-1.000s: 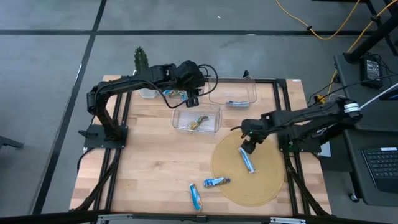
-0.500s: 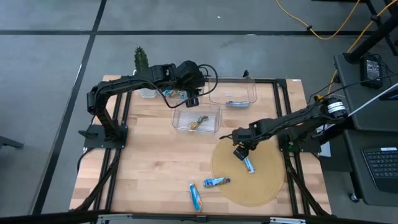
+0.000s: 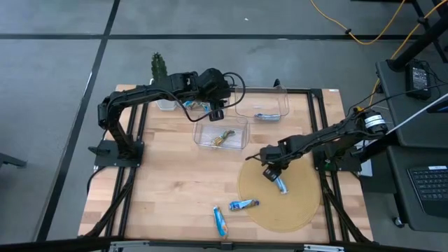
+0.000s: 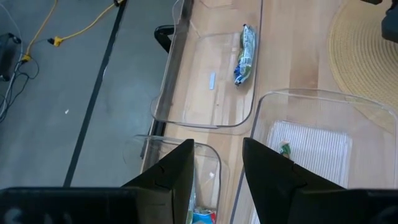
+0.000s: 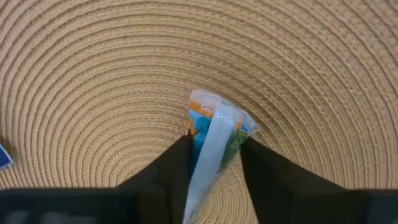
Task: Pick and place Granola Bars by type
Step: Put the yellow granola bar into the bottom transparent bin
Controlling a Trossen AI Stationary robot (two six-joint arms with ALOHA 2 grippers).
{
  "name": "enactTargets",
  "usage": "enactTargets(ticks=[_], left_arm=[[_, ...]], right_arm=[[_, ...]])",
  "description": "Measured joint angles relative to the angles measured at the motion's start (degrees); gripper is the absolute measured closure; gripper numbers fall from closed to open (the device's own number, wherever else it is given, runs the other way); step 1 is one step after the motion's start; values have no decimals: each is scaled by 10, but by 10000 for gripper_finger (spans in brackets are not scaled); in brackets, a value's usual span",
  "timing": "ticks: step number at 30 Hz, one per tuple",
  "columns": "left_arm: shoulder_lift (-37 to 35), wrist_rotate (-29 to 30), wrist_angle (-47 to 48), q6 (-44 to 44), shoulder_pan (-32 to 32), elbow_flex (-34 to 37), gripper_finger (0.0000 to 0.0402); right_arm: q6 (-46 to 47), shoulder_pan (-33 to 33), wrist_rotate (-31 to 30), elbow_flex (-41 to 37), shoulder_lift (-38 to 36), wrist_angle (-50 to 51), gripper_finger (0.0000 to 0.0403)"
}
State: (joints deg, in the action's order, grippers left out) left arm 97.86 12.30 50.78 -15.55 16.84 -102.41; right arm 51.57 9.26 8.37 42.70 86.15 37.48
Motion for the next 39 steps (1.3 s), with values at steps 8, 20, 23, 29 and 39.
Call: enactTargets(ticks=[8,20,23,29,39], left_arm=[[0,0,0,9,0,0,272],[0,-24,1,15,0,0,272],[0,-32,0,20,0,0,272],[0,-32,-1,30,-1,0,272],[0,-120,-80,30,-3,0,272]], right_arm=[[-43,0,10,4,-25,39,379],[-119,0,-159,213,-222,288,396],[-122,0,-243,240,-276,291,393],[-133,-10,-297,221,-364,293,397],[-412,-73,-297,193,-379,112,399]])
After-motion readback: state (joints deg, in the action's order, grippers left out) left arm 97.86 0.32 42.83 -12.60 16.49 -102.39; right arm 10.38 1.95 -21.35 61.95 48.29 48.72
